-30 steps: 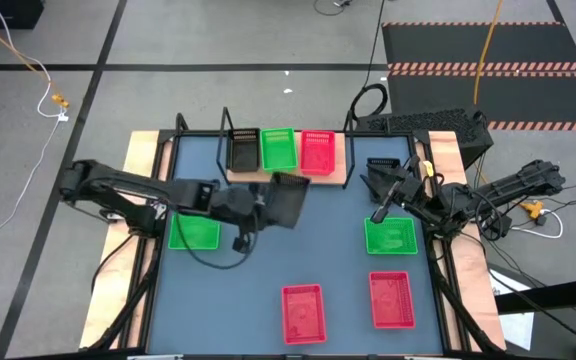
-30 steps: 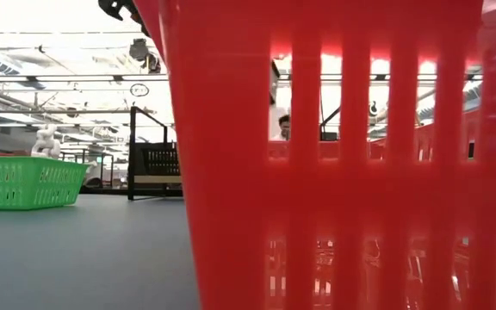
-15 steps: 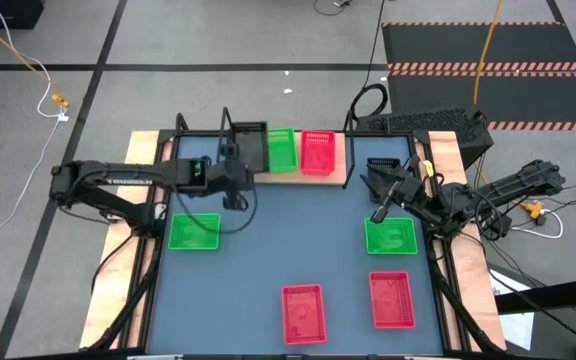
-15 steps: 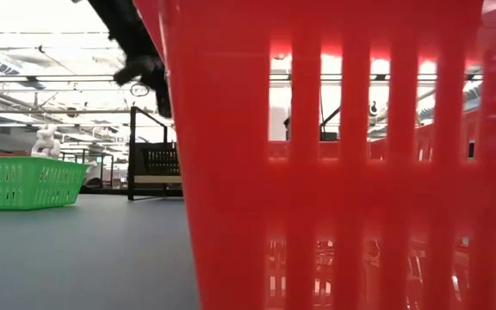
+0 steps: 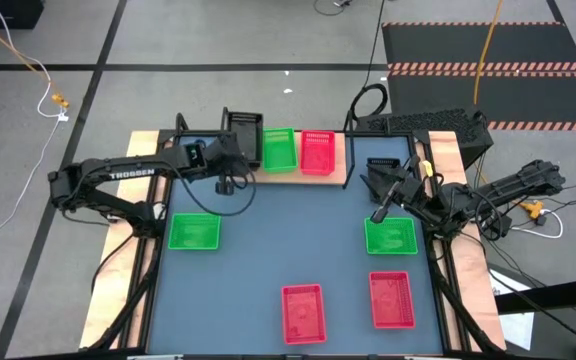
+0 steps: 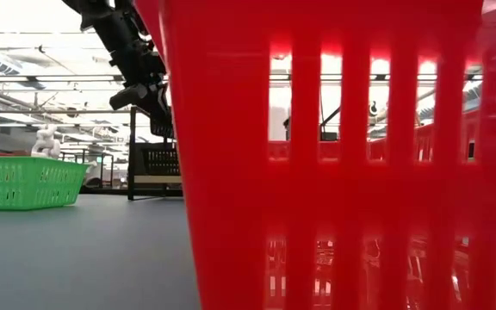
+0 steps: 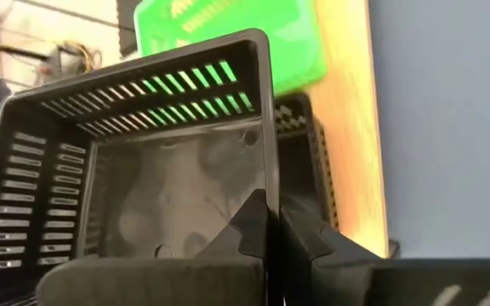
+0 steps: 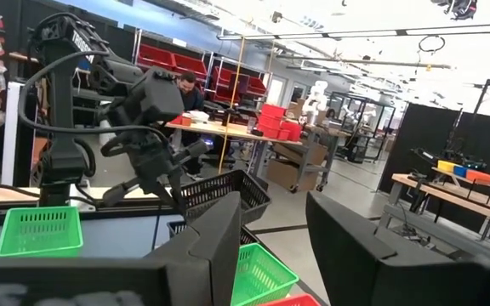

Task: Stack baskets on shelf by color
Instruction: Stack the left black bin on top of the black bin on the shelf

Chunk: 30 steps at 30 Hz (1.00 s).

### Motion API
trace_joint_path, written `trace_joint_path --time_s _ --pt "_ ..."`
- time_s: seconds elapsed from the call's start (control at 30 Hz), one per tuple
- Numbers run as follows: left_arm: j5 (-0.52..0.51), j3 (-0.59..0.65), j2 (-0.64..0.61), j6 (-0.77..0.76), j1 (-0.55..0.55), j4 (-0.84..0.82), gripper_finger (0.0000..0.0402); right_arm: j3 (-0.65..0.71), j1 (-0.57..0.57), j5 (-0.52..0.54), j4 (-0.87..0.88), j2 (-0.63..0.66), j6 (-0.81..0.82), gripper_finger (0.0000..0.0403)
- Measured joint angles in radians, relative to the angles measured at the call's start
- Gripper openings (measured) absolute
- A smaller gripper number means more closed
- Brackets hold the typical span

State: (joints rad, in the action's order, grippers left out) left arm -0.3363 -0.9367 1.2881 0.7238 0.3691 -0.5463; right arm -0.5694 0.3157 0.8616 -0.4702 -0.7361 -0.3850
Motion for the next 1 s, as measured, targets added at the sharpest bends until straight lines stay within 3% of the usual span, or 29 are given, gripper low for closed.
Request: trace_joint_path --time_s 0.2,0.5,0.77,1.0 --pt "0.092 0.000 0.000 -0.042 0.034 -0.047 0.0020 0.000 0.000 0.000 0.001 0.000 0.005 0.0130" --pt "0.124 0.000 0.001 -0.075 0.079 -0.042 0.0007 0.000 0.000 0.000 0.003 0.000 0.006 0.0130" --pt "0.161 0.000 0.001 -0.071 0.089 -0.052 0.0056 0.000 0.000 0.000 0.003 0.000 0.006 0.0130" --pt "0.182 0.000 0.002 -0.103 0.089 -0.032 0.0065 0.000 0.000 0.000 0.003 0.000 0.006 0.0130"
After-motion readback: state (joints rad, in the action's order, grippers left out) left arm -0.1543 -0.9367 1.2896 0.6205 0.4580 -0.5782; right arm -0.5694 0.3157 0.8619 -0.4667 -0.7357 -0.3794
